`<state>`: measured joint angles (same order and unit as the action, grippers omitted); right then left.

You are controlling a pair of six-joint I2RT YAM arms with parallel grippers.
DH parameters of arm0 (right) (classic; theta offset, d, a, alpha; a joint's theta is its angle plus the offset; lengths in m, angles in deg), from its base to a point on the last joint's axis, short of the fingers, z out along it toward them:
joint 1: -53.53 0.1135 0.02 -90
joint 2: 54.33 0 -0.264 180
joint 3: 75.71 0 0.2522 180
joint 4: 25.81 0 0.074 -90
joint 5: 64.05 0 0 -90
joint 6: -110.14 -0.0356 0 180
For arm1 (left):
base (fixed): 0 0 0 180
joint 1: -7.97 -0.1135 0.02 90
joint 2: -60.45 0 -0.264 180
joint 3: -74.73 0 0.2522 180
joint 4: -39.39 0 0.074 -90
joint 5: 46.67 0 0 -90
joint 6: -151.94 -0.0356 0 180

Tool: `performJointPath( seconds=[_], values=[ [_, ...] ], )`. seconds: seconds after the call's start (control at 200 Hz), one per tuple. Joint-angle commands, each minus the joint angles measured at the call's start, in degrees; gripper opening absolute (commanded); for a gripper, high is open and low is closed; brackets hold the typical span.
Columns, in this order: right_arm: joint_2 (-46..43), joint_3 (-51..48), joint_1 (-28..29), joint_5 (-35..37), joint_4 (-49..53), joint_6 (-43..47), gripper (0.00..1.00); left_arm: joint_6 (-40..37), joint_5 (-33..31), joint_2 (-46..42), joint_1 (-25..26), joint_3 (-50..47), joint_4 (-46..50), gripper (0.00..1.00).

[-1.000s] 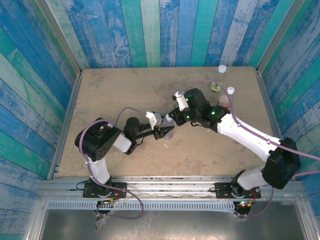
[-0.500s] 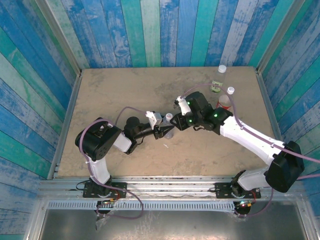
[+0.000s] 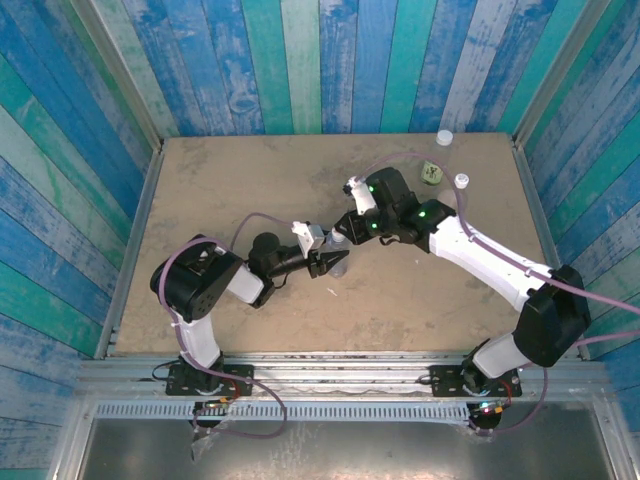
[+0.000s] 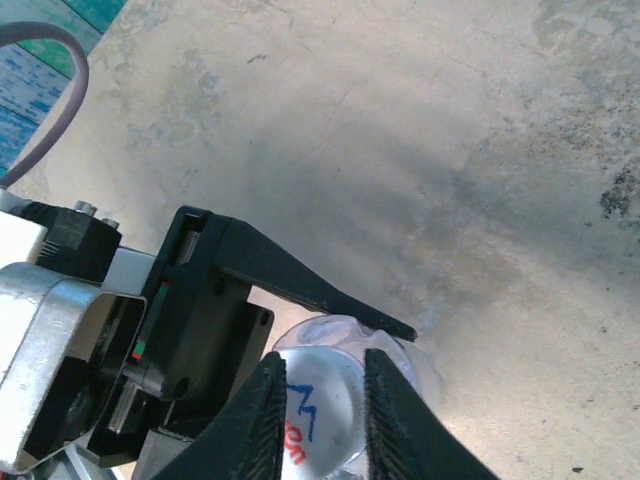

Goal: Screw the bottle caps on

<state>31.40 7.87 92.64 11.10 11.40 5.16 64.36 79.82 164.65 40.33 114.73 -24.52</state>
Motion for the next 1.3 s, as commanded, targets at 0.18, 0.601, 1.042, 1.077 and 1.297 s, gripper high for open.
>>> performJointPath(
  seconds=[0.18, 0.601, 1.042, 1.077, 1.297],
  values=[
    [-7.97, -8.85, 0.17, -9.89, -2.06, -3.45, 0.19, 0.09, 0.33, 3.1, -0.02, 1.27, 0.98, 0.57],
    [-14.83, -7.27, -0.74, -7.65, 0.9, 18.16, 0.52, 0.08, 9.99, -2.8, -0.02, 1.78, 5.61, 0.56],
    [-13.2, -2.27, -3.48, -25.58, 12.29, 47.86, 0.64, -11.47, 22.6, -15.24, 2.31, 5.58, 27.79, 0.59],
    [-12.99, -2.19, -3.46, -25.9, 12.39, 47.94, 0.62, -11.53, 22.74, -15.71, 2.48, 5.65, 27.97, 0.59],
    [-11.56, -1.76, -3.51, -27.53, 14.08, 48.76, 0.56, -11.06, 23.09, -16.84, 2.8, 5.93, 28.65, 0.59]
  ],
)
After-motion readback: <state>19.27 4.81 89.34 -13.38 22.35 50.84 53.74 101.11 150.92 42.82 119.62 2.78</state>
